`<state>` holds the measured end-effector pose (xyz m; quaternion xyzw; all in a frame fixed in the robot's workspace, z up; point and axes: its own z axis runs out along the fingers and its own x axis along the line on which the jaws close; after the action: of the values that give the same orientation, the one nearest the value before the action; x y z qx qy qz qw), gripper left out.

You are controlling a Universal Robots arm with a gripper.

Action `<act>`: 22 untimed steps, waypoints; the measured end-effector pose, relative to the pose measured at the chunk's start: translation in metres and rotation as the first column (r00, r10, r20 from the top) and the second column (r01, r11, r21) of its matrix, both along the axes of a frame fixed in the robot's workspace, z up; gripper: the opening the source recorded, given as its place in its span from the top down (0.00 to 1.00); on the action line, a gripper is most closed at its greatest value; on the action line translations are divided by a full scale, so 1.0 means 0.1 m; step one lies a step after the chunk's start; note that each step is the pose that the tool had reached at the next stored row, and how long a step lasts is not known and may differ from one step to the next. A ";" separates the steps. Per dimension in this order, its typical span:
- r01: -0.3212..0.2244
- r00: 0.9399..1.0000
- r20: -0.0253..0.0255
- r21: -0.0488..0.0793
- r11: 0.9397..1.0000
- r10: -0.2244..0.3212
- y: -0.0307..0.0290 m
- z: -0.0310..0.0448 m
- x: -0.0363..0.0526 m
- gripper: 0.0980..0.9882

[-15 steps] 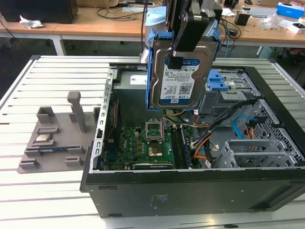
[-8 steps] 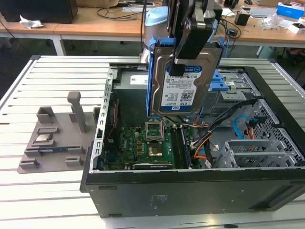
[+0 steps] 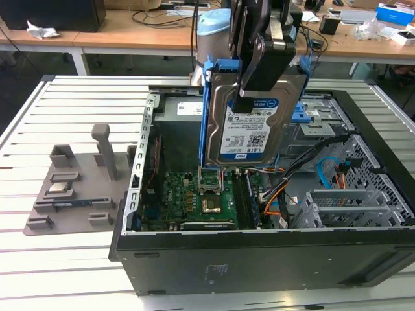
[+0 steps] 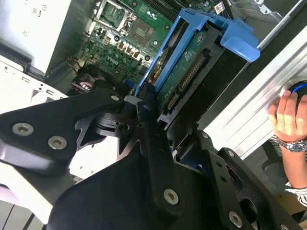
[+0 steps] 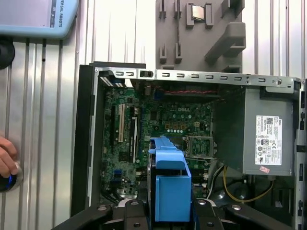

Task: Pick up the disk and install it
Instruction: 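Pick up the disk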

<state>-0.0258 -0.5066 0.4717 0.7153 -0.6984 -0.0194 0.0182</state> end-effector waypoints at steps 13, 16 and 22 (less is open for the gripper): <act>0.000 1.000 0.000 0.000 1.000 0.000 -0.288 -0.012 0.000 0.70; 0.000 1.000 0.000 0.000 1.000 0.000 -0.354 -0.015 0.000 0.70; 0.000 1.000 0.000 0.000 1.000 0.000 -0.482 -0.021 -0.001 0.70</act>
<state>-0.0259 -0.5548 0.4696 0.7152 -0.6984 -0.0194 0.0182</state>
